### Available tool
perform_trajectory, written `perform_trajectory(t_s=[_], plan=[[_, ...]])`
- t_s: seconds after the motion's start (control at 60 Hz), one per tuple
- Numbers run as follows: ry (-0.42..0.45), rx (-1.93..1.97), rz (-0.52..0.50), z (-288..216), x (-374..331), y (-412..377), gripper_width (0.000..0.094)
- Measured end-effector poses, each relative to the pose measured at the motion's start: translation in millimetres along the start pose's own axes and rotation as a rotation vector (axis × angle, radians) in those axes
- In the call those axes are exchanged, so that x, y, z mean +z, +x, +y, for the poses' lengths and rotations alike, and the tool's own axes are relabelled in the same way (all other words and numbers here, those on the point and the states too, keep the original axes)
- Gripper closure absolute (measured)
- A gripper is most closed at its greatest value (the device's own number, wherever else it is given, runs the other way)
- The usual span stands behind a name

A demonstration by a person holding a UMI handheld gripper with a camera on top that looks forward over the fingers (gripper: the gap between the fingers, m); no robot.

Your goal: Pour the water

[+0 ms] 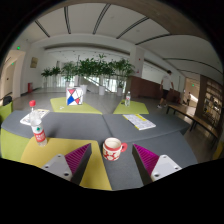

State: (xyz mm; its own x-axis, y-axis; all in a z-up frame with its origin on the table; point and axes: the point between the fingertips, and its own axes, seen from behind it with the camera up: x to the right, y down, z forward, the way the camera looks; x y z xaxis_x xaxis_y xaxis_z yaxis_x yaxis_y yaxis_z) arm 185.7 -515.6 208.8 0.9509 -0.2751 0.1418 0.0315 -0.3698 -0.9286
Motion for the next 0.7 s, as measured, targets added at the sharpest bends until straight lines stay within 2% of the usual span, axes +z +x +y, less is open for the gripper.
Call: perform_trajectory(t_s=[0.15,0.35,0.533,0.7], plan=[[-0.016,-0.037,-0.009,1.0,10.8,-18.9,0.0084],[0.002,-0.077,-0.048,15.8,-18.6,-73.7,0.0083],[0.031,-0.046,-0.141,19.7,-41.6,-146.4,0.0081],[0.06,-0.01,-0.235,6.1,-31.4,-233.5,0.0084]])
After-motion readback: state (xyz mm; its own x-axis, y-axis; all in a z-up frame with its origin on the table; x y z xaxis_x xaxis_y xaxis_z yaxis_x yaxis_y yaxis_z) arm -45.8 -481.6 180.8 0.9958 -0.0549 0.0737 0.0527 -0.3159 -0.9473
